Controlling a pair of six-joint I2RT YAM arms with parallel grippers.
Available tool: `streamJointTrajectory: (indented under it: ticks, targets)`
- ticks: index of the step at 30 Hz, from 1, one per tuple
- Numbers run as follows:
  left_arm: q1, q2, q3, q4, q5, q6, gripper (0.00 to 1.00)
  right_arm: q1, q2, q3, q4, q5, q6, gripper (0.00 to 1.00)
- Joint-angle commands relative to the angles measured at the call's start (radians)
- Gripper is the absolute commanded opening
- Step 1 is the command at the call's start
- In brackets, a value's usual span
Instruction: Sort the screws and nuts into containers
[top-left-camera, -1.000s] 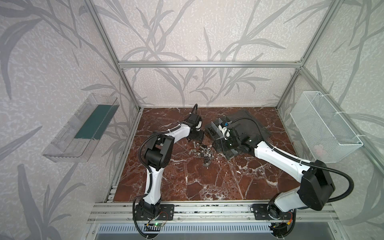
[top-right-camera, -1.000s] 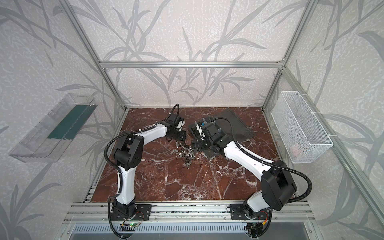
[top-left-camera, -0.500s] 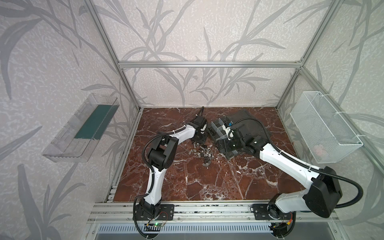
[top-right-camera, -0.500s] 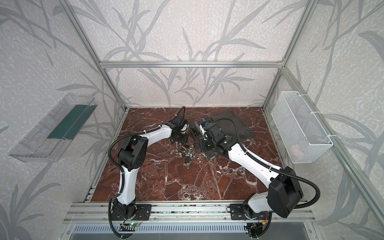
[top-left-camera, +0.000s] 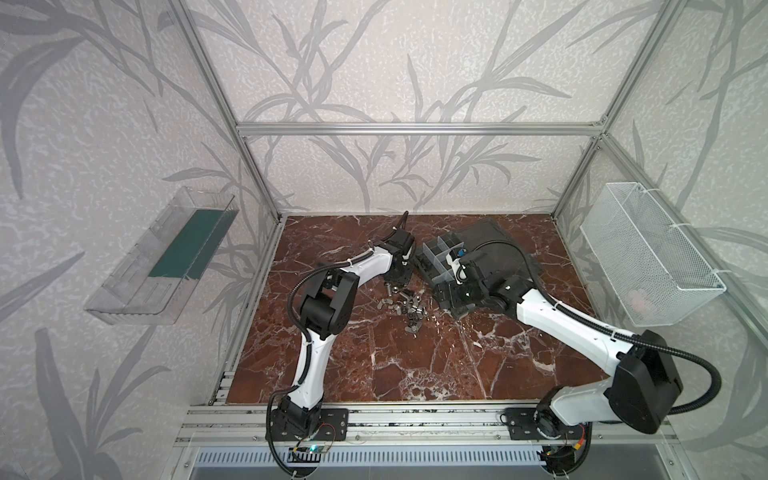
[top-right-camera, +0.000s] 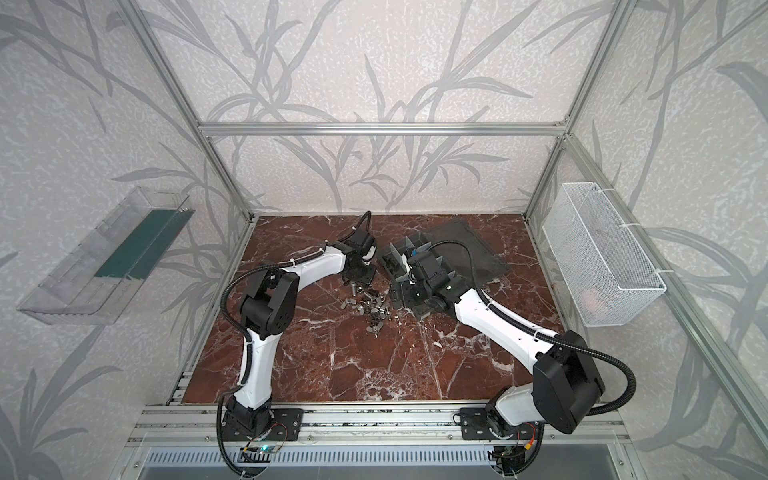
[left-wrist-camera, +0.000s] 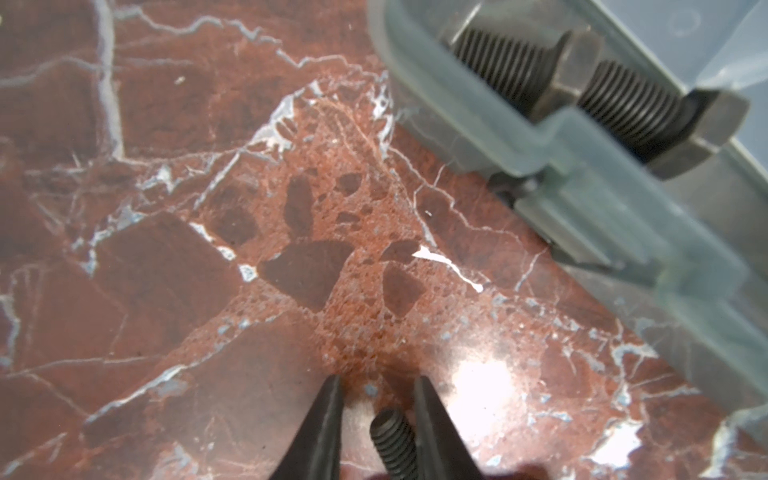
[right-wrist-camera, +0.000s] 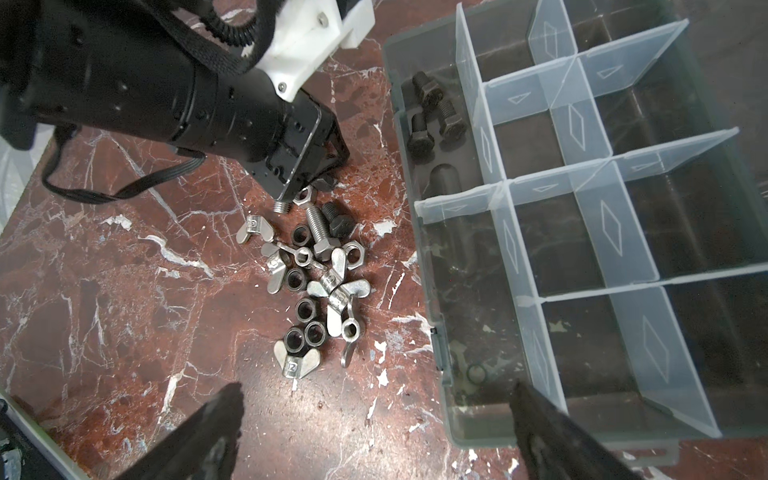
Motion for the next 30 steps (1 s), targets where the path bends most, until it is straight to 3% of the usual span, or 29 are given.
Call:
streamJointTrajectory:
  ticks: [1,8,17,30]
  targets:
    - [-0.005,0.029,0.028,-0.060,-0.009,0.006,0.25,0.000,0.027,0.031,0.019,0.000,0.009,0.99]
    - [-0.012,0.042,0.065,-0.145,-0.023,-0.030,0.24,-0.001,0.059,0.073,0.011,0.001,-0.006,0.99]
    - [-0.040,0.077,0.119,-0.285,-0.157,-0.098,0.24,-0.002,0.060,0.076,0.011,0.001,-0.018,0.99]
    - [-0.051,0.078,0.126,-0.270,-0.033,-0.138,0.24,-0.002,0.059,0.081,0.010,0.005,-0.026,0.99]
